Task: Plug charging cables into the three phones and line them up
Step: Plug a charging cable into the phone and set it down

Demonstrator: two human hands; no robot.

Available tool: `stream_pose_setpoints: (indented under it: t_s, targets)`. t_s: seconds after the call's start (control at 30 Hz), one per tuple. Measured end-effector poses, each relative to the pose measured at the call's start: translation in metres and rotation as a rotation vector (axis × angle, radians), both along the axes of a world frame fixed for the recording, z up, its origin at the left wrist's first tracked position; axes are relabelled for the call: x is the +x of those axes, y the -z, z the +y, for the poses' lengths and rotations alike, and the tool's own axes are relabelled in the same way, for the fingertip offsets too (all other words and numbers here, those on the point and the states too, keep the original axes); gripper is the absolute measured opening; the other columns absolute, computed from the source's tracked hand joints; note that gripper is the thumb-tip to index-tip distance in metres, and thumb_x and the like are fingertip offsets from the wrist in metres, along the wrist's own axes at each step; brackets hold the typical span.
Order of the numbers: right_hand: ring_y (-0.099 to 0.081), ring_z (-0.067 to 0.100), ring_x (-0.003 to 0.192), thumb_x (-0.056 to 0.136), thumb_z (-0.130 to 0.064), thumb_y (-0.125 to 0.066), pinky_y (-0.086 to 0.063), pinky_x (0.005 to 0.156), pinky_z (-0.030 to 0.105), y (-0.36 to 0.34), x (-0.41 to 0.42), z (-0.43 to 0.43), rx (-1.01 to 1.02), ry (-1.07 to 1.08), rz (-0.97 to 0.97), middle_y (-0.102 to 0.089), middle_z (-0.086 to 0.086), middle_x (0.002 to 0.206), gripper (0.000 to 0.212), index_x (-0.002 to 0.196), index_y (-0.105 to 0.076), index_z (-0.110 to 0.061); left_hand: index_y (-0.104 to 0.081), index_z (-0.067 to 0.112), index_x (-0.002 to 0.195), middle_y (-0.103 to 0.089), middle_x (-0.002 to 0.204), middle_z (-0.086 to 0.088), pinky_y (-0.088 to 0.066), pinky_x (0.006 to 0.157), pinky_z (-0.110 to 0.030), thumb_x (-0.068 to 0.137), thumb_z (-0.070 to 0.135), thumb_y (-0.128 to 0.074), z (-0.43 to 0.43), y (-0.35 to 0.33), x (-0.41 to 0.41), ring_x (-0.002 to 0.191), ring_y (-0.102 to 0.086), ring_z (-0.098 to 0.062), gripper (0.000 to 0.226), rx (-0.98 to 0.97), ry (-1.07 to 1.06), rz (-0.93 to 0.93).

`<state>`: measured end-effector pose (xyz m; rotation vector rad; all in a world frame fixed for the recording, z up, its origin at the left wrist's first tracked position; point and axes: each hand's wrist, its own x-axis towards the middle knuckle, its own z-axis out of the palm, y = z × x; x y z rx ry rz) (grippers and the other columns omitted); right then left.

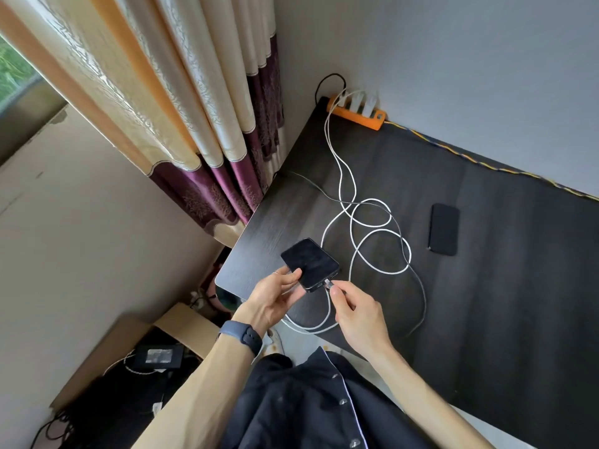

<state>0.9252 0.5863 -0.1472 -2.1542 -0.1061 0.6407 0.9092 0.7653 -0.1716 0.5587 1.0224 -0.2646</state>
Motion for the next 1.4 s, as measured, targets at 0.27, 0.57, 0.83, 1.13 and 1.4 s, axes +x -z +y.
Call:
stream_pose_setpoints:
  t_s: [0.27, 0.57, 0.83, 1.13, 1.4]
  targets:
    - [-0.061, 0.011, 0.067, 0.099, -0.034, -0.045, -0.048, 0.071, 0.035, -0.006, -0.001, 0.008, -0.171, 0.011, -0.021, -0.067, -0.006, 0.062, 0.031, 0.075, -0.058, -0.02, -0.036, 0.018, 0.151, -0.073, 0.114, -0.01, -0.062, 0.075, -0.034, 0.093, -0.007, -0.055, -0.006, -0.006, -0.002, 0.097, -0.073, -0.032, 0.066, 0.101, -0.022, -0.149]
    - [-0.06, 0.001, 0.066, 0.098, -0.034, -0.05, -0.041, 0.068, 0.027, -0.011, 0.007, 0.012, -0.127, 0.02, 0.048, -0.073, -0.017, 0.069, 0.035, 0.072, -0.067, -0.019, -0.029, 0.019, 0.154, -0.074, 0.113, -0.008, -0.062, 0.079, -0.035, 0.095, -0.003, -0.056, -0.01, -0.003, -0.005, 0.097, -0.073, -0.031, 0.068, 0.169, 0.008, -0.122]
    - [-0.058, 0.029, 0.114, 0.091, -0.057, -0.055, -0.046, 0.088, 0.041, 0.057, 0.049, -0.069, -0.451, 0.244, 0.072, -0.057, 0.007, 0.131, 0.052, 0.127, -0.055, -0.019, -0.053, 0.02, 0.138, -0.075, 0.09, -0.002, -0.059, 0.062, -0.027, 0.098, 0.002, -0.049, 0.022, 0.005, -0.007, 0.074, -0.061, -0.014, 0.044, 0.143, 0.071, -0.07]
    - [-0.06, 0.043, 0.11, 0.099, -0.029, -0.049, -0.046, 0.078, 0.044, 0.12, 0.05, -0.102, -0.73, 0.26, 0.268, -0.057, 0.02, 0.128, 0.033, 0.123, -0.04, -0.008, -0.05, 0.024, 0.142, -0.07, 0.111, -0.004, -0.059, 0.066, -0.027, 0.097, 0.003, -0.045, 0.057, -0.011, 0.004, 0.081, -0.07, -0.019, 0.05, 0.264, 0.285, -0.06]
    - [-0.064, 0.016, 0.081, 0.104, -0.02, -0.041, -0.046, 0.081, 0.032, 0.048, 0.041, -0.055, -0.069, -0.027, -0.098, -0.071, -0.005, 0.086, 0.037, 0.139, -0.049, -0.026, -0.059, 0.031, 0.129, -0.077, 0.094, 0.0, -0.054, 0.072, -0.026, 0.099, -0.003, -0.034, 0.116, -0.036, -0.009, 0.078, -0.071, -0.014, 0.052, 0.442, 0.436, -0.092]
